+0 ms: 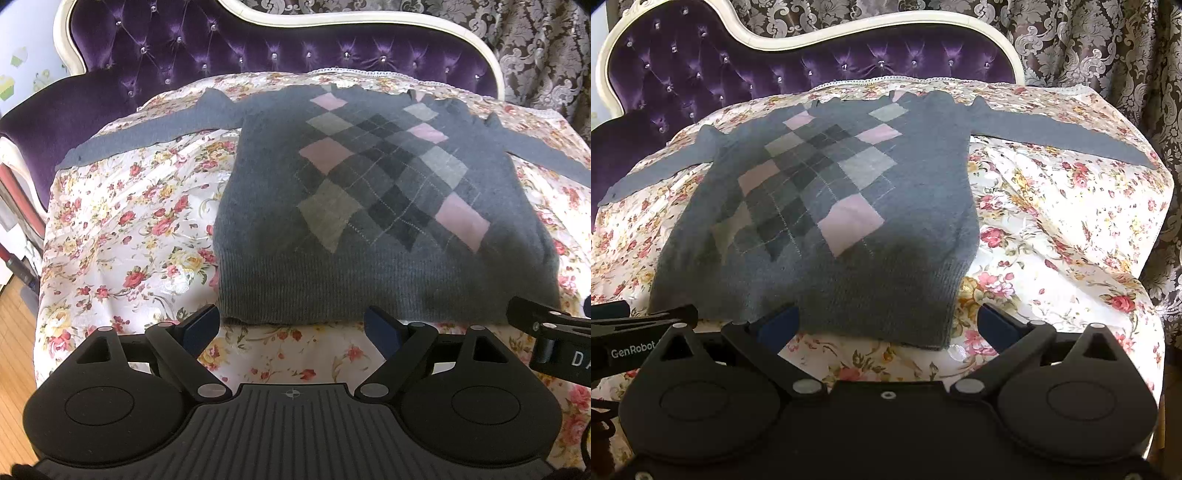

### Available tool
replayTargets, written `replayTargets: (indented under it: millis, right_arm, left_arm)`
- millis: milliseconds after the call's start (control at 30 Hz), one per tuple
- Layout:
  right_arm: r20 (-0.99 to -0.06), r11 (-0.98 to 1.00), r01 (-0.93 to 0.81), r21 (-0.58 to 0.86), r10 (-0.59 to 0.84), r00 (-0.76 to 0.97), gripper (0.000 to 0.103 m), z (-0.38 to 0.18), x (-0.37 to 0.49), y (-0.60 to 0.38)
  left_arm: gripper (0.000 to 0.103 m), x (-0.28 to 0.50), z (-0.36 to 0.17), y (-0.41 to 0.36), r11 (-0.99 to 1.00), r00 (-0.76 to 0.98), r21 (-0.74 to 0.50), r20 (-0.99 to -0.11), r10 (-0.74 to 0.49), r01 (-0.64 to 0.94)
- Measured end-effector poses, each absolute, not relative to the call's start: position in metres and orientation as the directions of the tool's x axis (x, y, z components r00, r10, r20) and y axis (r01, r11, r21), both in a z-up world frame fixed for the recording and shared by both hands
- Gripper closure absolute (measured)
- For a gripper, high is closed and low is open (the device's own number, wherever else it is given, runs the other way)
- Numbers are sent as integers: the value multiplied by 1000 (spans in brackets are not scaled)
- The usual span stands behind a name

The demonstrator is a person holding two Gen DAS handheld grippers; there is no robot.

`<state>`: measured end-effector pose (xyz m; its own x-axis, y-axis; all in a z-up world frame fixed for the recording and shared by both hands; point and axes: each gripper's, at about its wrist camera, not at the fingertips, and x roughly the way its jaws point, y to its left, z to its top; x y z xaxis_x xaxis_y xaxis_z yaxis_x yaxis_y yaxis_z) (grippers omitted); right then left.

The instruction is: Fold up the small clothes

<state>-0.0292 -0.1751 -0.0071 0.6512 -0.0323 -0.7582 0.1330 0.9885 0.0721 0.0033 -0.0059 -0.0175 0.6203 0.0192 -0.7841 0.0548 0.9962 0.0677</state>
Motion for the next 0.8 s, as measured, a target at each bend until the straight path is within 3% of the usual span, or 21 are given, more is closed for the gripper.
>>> replayTargets:
  millis: [800]
  right_arm:
    - [-773, 989, 128, 78, -21, 634, 1, -10, -25, -174]
  left_arm:
    - [17, 12, -25, -4, 995, 587, 84, -809, 41, 46]
